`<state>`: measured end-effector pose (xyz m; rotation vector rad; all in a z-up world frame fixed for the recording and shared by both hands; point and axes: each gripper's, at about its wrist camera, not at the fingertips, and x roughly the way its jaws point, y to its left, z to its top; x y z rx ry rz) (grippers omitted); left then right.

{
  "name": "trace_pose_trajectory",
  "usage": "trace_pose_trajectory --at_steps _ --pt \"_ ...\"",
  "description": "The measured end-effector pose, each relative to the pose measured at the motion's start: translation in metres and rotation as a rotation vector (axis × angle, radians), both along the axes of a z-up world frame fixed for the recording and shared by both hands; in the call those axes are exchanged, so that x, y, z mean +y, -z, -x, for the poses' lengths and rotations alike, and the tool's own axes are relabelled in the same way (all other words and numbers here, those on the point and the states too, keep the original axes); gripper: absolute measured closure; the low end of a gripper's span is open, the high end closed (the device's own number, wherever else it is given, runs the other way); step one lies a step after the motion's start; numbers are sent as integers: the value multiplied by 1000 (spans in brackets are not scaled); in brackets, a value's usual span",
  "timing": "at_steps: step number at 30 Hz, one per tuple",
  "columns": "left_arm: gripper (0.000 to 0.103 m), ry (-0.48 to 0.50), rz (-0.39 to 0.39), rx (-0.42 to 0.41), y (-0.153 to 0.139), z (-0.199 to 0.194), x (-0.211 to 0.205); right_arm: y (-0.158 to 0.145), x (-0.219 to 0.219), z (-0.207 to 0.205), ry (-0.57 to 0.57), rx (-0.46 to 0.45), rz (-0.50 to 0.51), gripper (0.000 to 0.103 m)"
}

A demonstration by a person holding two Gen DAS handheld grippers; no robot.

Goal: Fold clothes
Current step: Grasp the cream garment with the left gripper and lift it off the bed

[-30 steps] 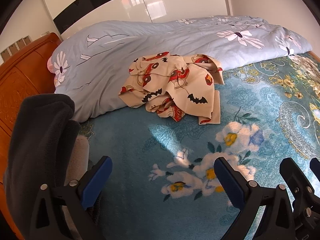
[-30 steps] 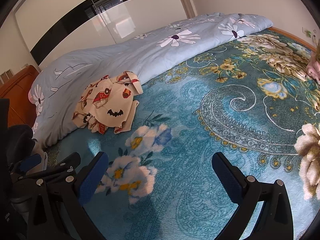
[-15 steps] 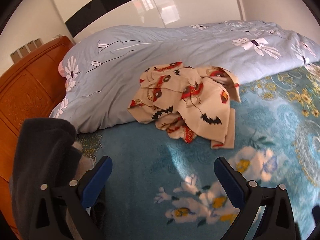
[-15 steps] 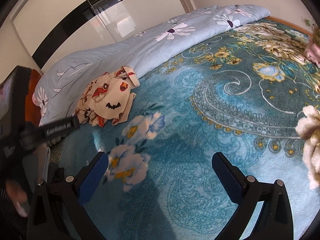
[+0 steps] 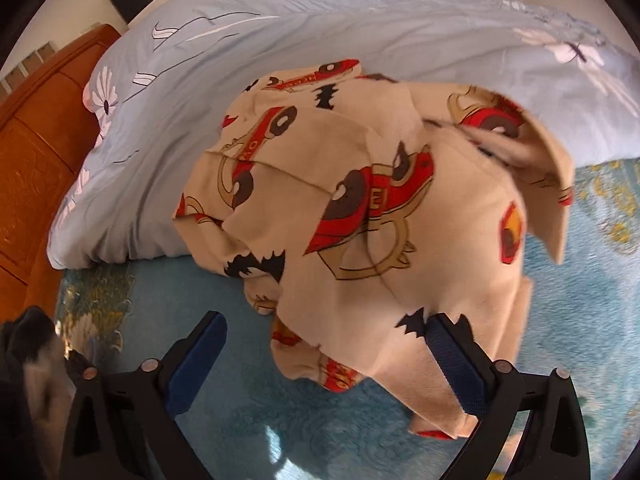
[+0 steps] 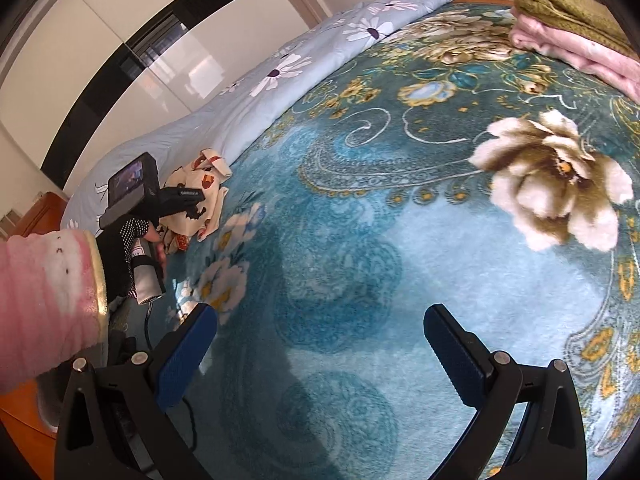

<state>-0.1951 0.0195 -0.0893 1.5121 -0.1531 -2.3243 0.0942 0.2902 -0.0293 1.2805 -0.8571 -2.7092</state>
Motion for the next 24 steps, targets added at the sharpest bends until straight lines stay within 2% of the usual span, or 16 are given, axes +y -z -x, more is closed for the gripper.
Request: trace_pose_trajectory --at_steps 1,3,4,5,6,9,13,15,16,20,24 --pt "14 7 -28 12 0 1 -3 0 4 -4 12 -5 -4 0" --pt "54 56 -100 25 -1 2 -1 1 11 -12 29 -14 -9 0" --pt "72 82 -88 10 -2 3 6 3 12 -15 34 -23 -11 0" --pt "82 108 -55 -5 -3 3 16 5 14 -18 38 -33 -14 0" --pt "84 131 -48 -10 -7 1 25 6 14 -19 40 -44 -18 0" --pt "86 171 -177 25 -30 -13 42 4 14 -24 40 -59 -30 0" --pt "88 357 -383 93 -79 -54 81 -6 15 -33 67 -50 -77 0" --pt "88 431 -542 93 -102 -73 96 -7 20 -40 109 -68 -92 0" --pt "88 483 -613 91 -115 -83 106 -7 23 -44 139 -85 -109 0" --pt "88 737 -789 93 -154 -141 149 -13 38 -66 296 -158 -202 0" --pt "88 822 -1013 34 -164 -196 162 -34 59 -100 491 -151 -265 0"
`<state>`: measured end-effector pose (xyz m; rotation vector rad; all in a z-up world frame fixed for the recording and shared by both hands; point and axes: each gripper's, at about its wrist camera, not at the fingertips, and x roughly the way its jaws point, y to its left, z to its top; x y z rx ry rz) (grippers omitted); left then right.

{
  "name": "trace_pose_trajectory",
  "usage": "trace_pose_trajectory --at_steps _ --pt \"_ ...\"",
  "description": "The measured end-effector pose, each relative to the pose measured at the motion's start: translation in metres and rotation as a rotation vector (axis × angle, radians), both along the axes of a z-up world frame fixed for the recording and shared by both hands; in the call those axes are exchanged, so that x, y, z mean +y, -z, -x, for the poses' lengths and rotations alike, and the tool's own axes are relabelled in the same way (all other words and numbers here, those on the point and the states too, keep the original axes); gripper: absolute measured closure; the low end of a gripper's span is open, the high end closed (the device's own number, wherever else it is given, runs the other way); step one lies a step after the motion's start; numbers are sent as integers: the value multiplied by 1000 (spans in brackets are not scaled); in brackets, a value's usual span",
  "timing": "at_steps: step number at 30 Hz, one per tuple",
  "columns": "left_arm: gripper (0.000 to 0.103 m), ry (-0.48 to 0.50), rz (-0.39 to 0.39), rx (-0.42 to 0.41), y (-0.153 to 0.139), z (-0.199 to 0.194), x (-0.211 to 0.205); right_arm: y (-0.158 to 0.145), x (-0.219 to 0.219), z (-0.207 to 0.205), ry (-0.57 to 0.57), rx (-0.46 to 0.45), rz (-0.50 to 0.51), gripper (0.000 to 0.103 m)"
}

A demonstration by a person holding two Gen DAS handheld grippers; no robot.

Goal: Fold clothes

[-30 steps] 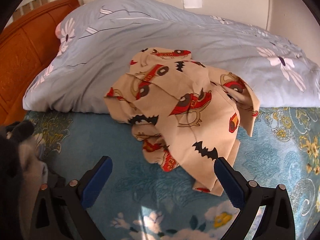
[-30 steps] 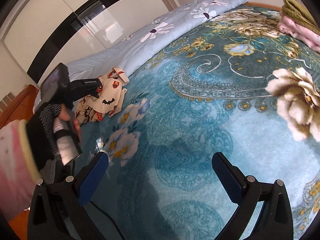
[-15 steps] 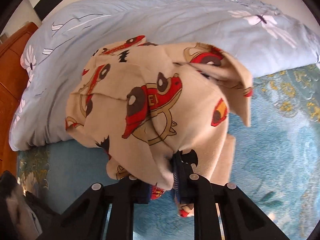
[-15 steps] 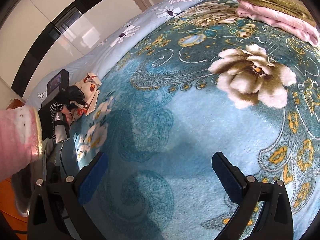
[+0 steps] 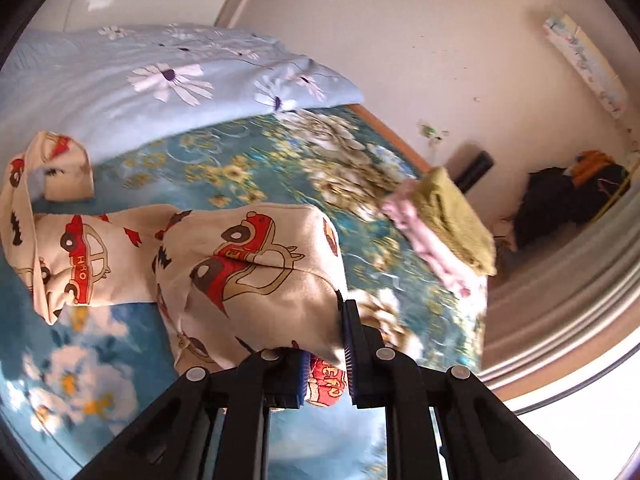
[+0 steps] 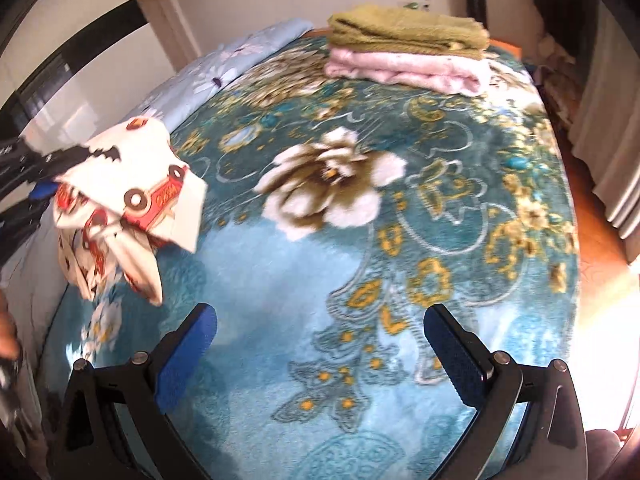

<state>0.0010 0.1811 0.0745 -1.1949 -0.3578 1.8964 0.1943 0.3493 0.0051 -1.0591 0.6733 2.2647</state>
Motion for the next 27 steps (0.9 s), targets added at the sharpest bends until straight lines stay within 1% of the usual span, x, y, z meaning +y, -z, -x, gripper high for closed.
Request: trace_pose_trajectory --at_steps 1,3,5,6,8,9,10,11,14,15,18,19,21,23,25,27 --pt "88 24 -42 -18 -3 -13 -2 -7 3 -9 36 10 -27 0" --pt "88 81 -109 -3 -19 -39 -15 -20 7 -25 84 38 -66 0" --pt "87 137 -173 55 -40 -70 -30 -27 7 -33 106 59 -80 0" --pt "87 156 -169 100 -48 -82 -35 -30 7 -36 113 68 -82 0" --pt "87 189 -139 193 -63 -100 -45 -33 6 -41 120 72 -85 0" --pt "87 181 -102 199 -62 -103 -49 -35 2 -41 122 67 -84 0" --pt "87 164 -54 188 -56 -103 -53 -36 1 -41 124 68 -82 0" --pt "87 140 -16 139 -44 -101 -59 -37 0 -41 125 69 -81 0" --pt "87 61 89 -58 0 -91 -78 -41 -2 -46 125 100 -76 0" --pt "87 47 110 -93 9 -92 -83 -42 -2 -48 119 115 -70 0" --pt "87 22 158 -159 33 -103 -100 -45 -7 -46 64 160 -33 0" --pt "86 25 174 -166 36 -106 -101 -45 -9 -46 45 175 -20 0" --pt "86 53 190 -148 34 -115 -97 -46 -12 -42 -3 198 20 0" --pt "86 100 214 -88 23 -125 -79 -45 -17 -37 -56 216 63 0" --pt "86 189 214 -32 12 -139 -53 -46 -18 -37 -76 225 75 0" --pt "86 272 203 4 4 -152 -27 -46 -14 -38 -72 211 83 0"
